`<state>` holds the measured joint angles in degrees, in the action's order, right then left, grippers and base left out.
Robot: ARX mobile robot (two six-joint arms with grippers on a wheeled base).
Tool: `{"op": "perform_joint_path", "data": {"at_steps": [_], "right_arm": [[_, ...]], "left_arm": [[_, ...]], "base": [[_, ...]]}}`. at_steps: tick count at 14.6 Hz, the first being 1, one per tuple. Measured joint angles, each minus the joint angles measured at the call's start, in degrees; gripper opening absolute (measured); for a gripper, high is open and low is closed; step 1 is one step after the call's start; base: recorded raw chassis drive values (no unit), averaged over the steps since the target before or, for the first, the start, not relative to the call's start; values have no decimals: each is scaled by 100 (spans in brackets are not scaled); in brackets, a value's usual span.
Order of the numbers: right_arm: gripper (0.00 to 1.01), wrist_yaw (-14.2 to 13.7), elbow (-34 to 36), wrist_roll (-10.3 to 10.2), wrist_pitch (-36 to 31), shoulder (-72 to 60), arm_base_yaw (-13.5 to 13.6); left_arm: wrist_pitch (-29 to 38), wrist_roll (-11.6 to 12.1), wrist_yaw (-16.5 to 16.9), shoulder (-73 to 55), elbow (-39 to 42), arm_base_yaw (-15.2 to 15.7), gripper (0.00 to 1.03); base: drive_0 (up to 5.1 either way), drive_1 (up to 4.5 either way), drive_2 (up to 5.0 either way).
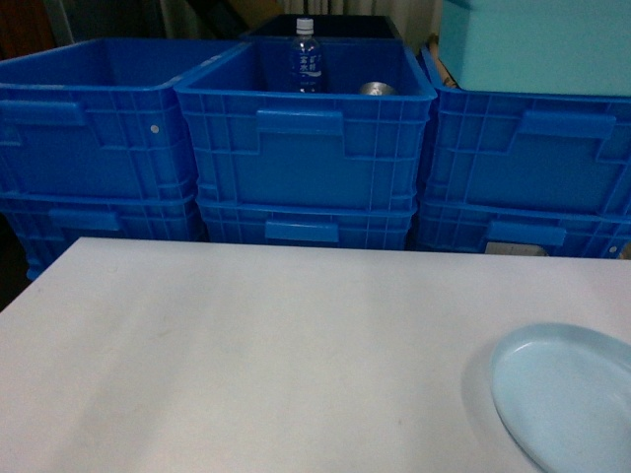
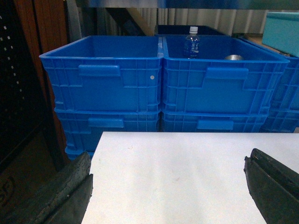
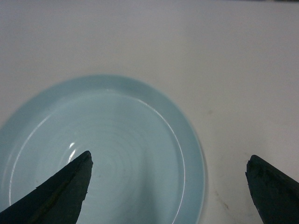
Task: Place blue tray on left shelf second layer neatly
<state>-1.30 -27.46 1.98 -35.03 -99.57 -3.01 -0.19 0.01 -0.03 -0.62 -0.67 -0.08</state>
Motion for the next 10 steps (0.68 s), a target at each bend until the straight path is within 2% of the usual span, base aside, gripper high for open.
{"op": "perform_joint_path", "data": {"at_steps": [1,3,6,8,10], "right_arm": [[98,-22,0,22,-105,-188,-83],[98,37,-85,118,-284,-721,-472],[98,116,-87,186,-581,-1115,-608],[98,289,-85,101,-719,-1412,-619],[98,363,-116,-151,-767,-1624,-758]], "left_arm": [[0,2,-2,0,0,0,98],[0,0,-2,0,0,0,98],[0,0,-2,0,0,0,98],[2,0,-2,0,0,0,98],[0,0,-2,0,0,0,98]], "base": [[0,0,0],[0,0,0],[0,0,0],[0,0,0],[0,0,0]]}}
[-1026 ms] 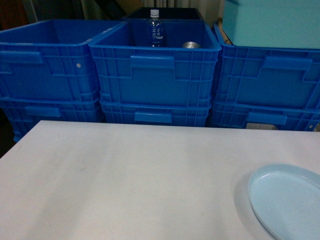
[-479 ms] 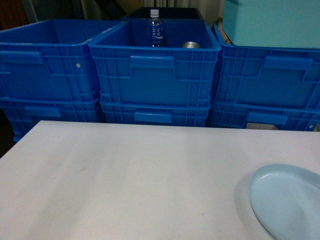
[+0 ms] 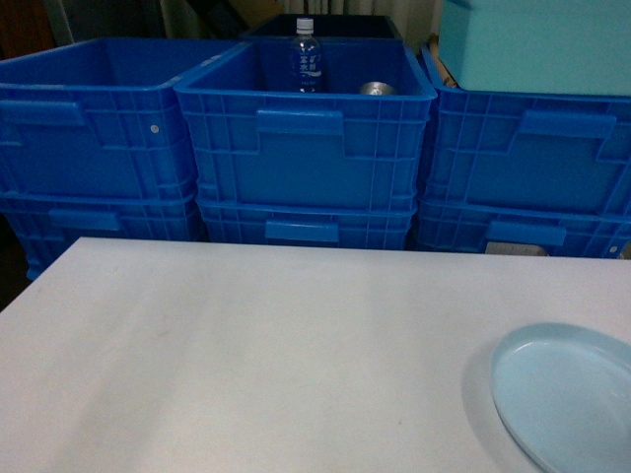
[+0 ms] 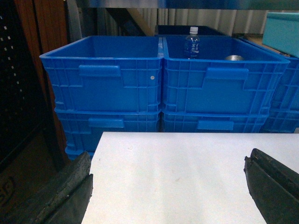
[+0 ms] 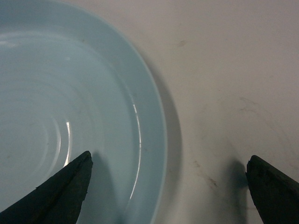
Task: Place blue tray on left shelf second layer neatly
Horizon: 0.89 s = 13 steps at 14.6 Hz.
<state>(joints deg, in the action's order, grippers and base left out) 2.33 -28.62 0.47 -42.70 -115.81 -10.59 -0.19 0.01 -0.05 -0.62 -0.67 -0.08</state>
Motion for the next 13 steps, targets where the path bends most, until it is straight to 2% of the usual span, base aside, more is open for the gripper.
{"op": "perform_joint_path", "data": {"at_steps": [3,5,6,7,9,11,12,13], "right_arm": [[98,9,-31,-118,20,-37,-31],[98,-85,-125,-229,302,-22,160],[90,-179,-243,-245,575,42,313],[75,-304,-339,-232,850,133,487],[52,-413,-402,-212,1154,273,649],[26,-428,-448,-221,1250,273,549],[8,-328,-442,-313,1217,271,435],[2,-203,-422,-459,1104,267,341]], "left_arm": [[0,0,0,0,0,0,98],[0,2,0,0,0,0,98],[0,0,0,0,0,0,98],[0,2,0,0,0,0,98],[-2,0,0,0,0,0,98],[0,0,0,0,0,0,98],[0,0,0,0,0,0,98],[0,0,0,0,0,0,98]], "base": [[0,0,0],[0,0,0],[0,0,0],[0,0,0],[0,0,0],[0,0,0],[0,0,0],[0,0,0]]}}
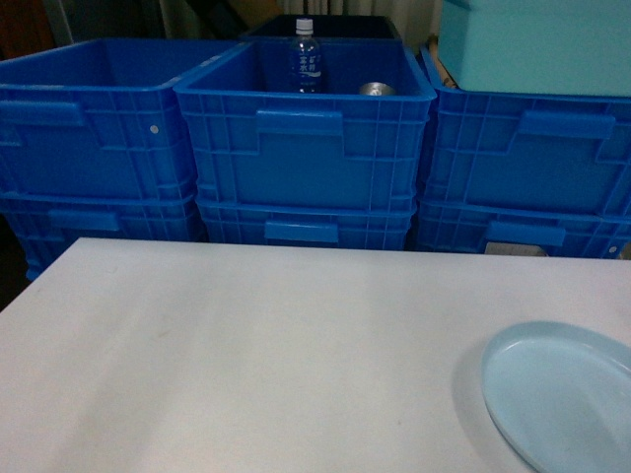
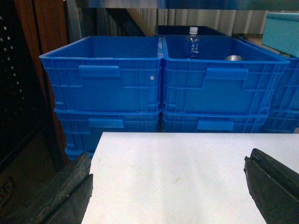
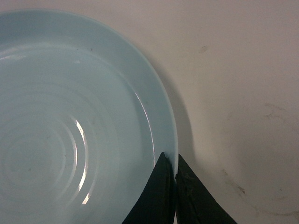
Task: Place blue tray on left shelf second layer neatly
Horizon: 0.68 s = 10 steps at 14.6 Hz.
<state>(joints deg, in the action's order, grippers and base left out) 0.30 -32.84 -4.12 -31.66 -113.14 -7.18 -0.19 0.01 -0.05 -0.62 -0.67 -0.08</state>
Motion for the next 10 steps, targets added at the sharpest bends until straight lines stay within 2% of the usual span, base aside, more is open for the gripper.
{"op": "perform_joint_path", "data": {"at_steps": [4,6,10], "right_arm": [[2,146,236,-293,-380,-81,-39],[2,149,372,-295,-564,-61,-39],[2,251,562,-356,-387,595,46]], "left_arm": [[0,0,0,0,0,0,98],[0,0,0,0,0,0,98],[0,0,0,0,0,0,98]], "base": [[0,0,0],[0,0,0],[0,0,0]]}}
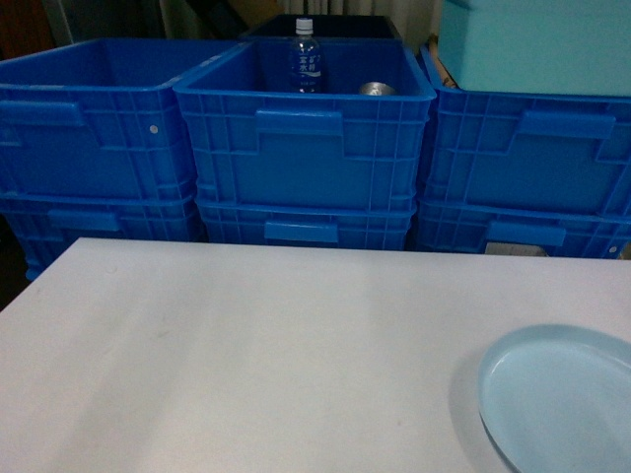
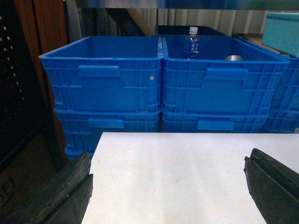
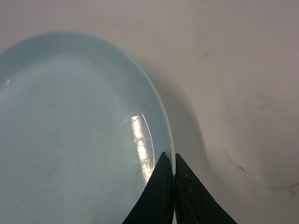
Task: Place blue tray on left shelf second layer neatly
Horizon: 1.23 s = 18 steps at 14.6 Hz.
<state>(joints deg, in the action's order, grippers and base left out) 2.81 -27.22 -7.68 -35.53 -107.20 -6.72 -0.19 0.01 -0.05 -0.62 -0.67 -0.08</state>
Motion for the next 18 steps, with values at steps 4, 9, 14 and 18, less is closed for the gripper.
{"op": "perform_joint_path", "data": {"at_steps": [4,9,14,18], "right_arm": [[2,146,210,26,31,935,81],[2,389,866,293,-223,3209,337],[2,750,1113,472,258,5097,140],[2,1191,1504,509,957,6640,-98]], "left_arm": [[0,2,0,0,0,0,98],[0,0,-2,0,0,0,98],[0,2,2,0,0,0,98],[0,2,0,0,0,0,98]], "base": [[0,0,0],[0,0,0],[0,0,0],[0,0,0]]}}
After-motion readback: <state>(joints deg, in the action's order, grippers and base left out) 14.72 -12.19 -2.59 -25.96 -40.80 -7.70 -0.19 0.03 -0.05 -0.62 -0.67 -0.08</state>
